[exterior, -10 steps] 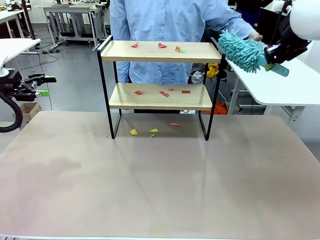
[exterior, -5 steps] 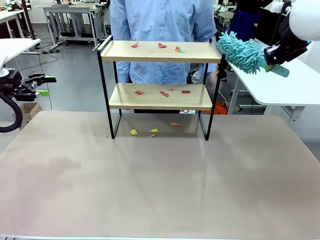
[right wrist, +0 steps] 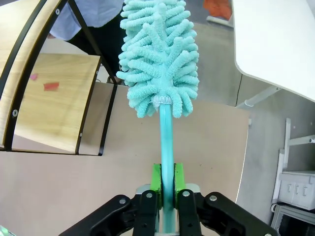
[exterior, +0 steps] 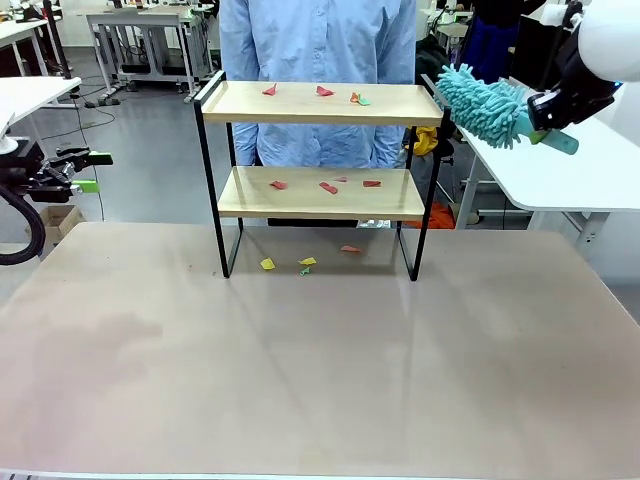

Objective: Clean the shelf.
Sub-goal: Clean the specific section of the Shelf indicated by the human with the Duster.

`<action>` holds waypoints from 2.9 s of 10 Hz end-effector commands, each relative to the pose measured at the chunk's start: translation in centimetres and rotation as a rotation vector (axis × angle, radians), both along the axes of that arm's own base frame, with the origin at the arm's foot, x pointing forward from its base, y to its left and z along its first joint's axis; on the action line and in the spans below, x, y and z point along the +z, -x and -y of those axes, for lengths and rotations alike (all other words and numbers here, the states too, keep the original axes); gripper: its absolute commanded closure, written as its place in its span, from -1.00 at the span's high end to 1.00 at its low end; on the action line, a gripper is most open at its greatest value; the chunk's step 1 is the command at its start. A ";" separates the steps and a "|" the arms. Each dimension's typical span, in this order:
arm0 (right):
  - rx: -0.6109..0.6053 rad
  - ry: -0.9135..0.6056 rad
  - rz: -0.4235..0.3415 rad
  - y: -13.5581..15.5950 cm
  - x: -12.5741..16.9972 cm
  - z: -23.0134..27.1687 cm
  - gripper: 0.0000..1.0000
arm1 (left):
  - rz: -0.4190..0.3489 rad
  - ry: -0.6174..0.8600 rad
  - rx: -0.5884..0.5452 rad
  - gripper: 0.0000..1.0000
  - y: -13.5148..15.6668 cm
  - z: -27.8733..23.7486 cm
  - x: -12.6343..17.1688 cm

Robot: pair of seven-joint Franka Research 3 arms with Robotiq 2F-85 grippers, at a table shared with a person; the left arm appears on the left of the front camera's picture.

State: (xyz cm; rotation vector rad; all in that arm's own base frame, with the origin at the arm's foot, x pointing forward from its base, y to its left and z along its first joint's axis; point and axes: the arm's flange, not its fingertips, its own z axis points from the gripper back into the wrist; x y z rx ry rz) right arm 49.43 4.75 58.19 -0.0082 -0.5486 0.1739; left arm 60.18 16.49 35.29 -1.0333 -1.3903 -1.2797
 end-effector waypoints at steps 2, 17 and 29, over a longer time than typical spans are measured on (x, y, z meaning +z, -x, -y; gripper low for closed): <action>0.138 0.061 -0.065 3.6 1.5 2.9 -0.74 | 0.012 -0.006 -0.005 1.00 0.2 0.1 0.1; 1.184 0.578 -0.539 21.3 -1.4 -0.7 -0.74 | 0.012 -0.006 -0.005 1.00 0.2 0.1 0.1; 1.184 0.578 -0.539 21.3 -1.4 -0.7 -0.74 | 0.012 -0.006 -0.005 1.00 0.2 0.1 0.1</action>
